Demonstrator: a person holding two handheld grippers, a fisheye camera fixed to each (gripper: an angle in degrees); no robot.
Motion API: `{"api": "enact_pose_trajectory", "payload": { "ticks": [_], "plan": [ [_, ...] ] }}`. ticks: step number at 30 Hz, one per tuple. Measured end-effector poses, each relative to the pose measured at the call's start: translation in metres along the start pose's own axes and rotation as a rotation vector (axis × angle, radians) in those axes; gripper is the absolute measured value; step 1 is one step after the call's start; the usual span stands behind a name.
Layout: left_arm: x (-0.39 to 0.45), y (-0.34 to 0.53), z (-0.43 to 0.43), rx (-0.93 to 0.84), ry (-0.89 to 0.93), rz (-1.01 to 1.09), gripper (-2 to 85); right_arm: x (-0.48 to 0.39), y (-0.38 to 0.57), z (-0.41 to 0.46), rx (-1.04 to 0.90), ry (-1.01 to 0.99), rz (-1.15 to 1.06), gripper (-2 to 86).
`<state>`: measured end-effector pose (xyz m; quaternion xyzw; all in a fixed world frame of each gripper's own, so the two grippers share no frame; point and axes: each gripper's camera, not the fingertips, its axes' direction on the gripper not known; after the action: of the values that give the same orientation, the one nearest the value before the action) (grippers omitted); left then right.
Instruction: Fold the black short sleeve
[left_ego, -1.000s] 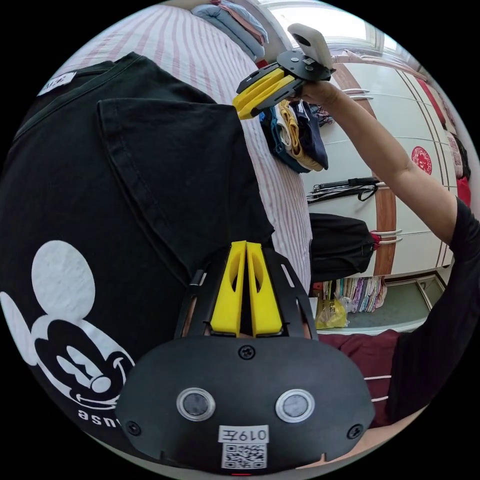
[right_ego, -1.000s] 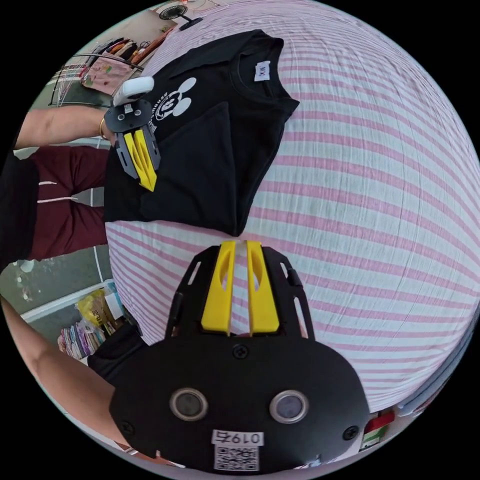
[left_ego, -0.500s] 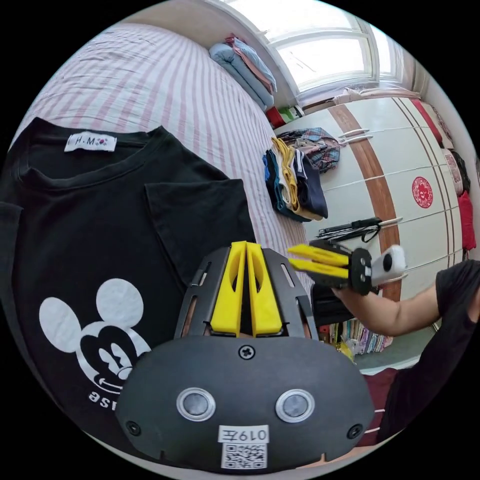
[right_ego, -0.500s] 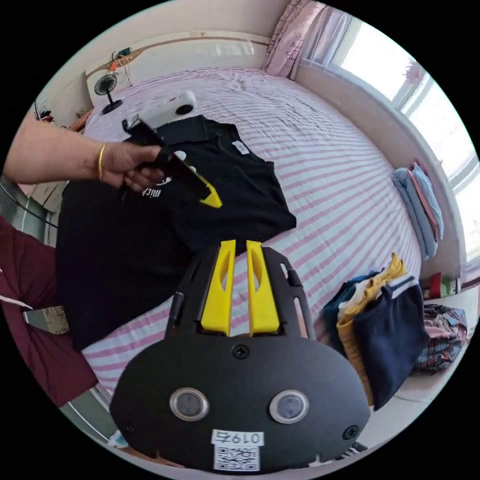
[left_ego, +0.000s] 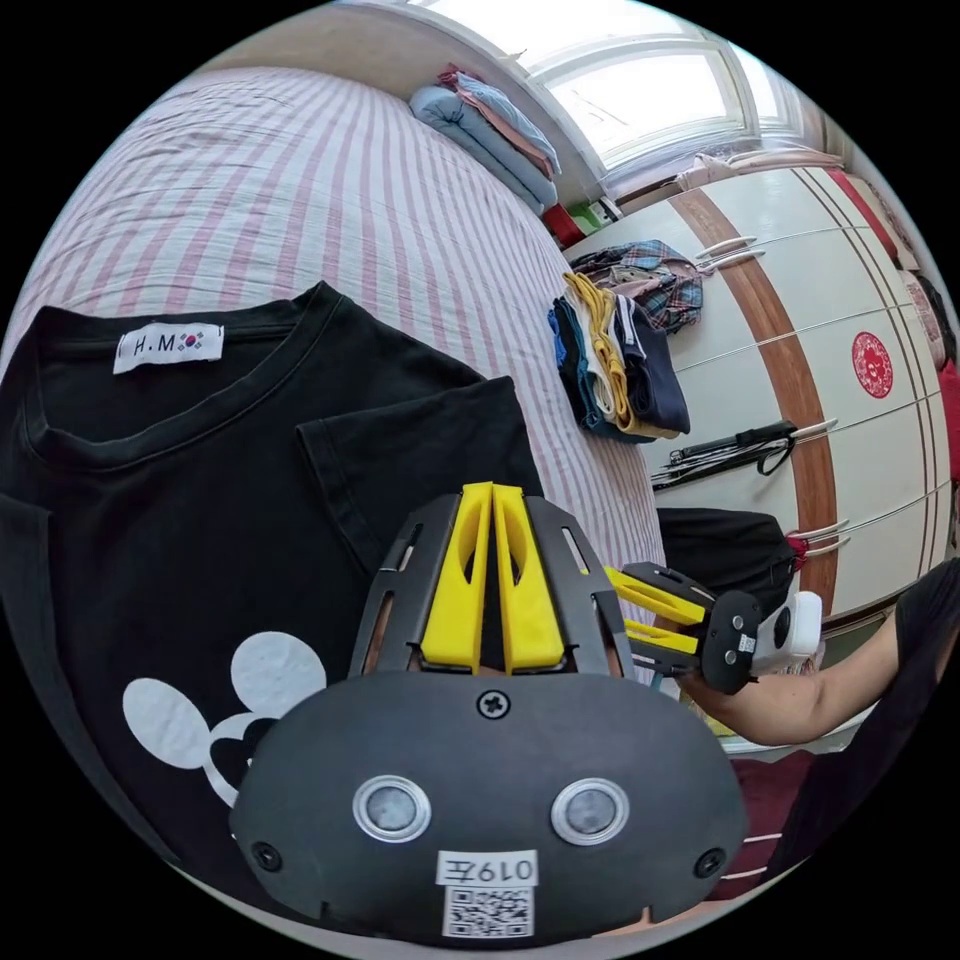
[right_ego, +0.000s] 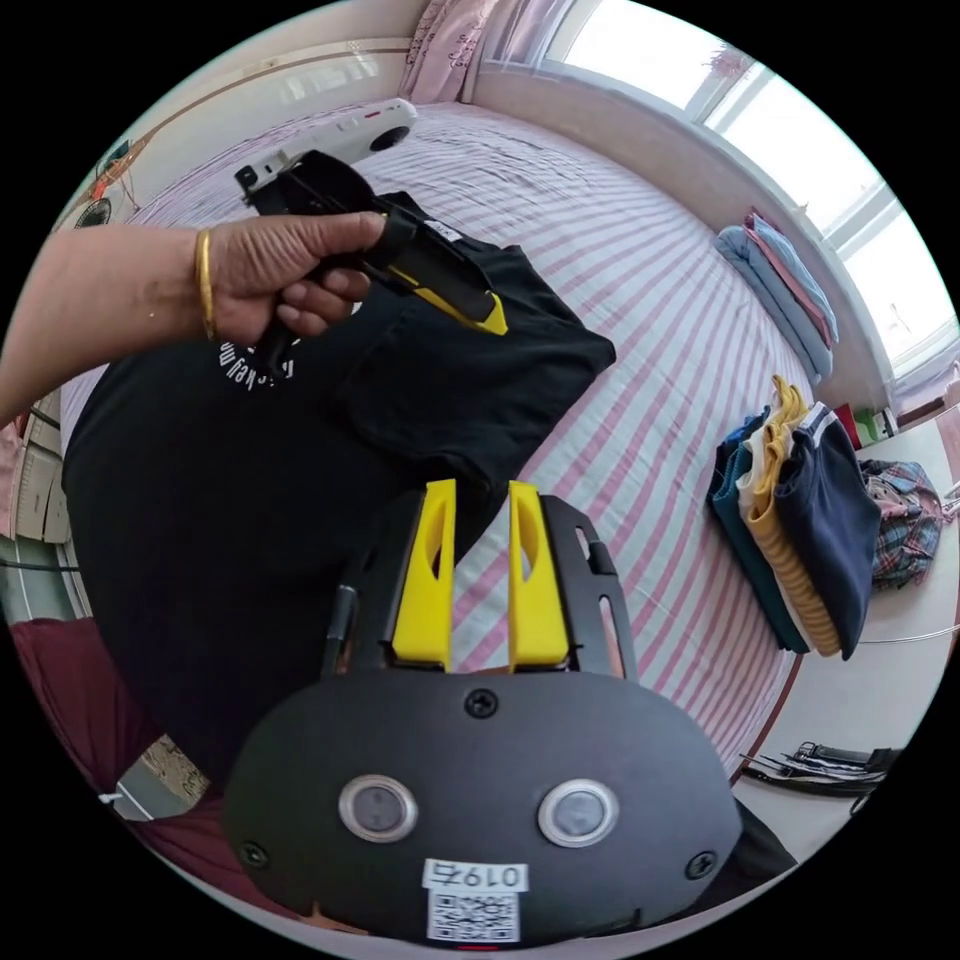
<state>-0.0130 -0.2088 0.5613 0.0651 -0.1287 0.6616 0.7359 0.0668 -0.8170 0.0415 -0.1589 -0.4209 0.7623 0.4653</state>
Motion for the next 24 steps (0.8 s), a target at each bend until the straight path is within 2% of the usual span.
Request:
{"api": "enact_pose_trajectory", "payload": {
  "ticks": [13, 18, 24],
  "plan": [
    [-0.015, 0.016, 0.008, -0.045, -0.027, -0.004, 0.8, -0.037, 0.024, 0.027, -0.048, 0.064, 0.034, 0.5],
    [-0.011, 0.017, 0.008, -0.059, -0.023, 0.015, 0.9, -0.065, 0.028, 0.040, -0.061, 0.166, -0.067, 0.1],
    [0.018, 0.032, 0.002, -0.092, 0.085, 0.131, 1.3, -0.092, 0.037, 0.046, -0.029, 0.283, -0.121, -0.3]
  ]
}}
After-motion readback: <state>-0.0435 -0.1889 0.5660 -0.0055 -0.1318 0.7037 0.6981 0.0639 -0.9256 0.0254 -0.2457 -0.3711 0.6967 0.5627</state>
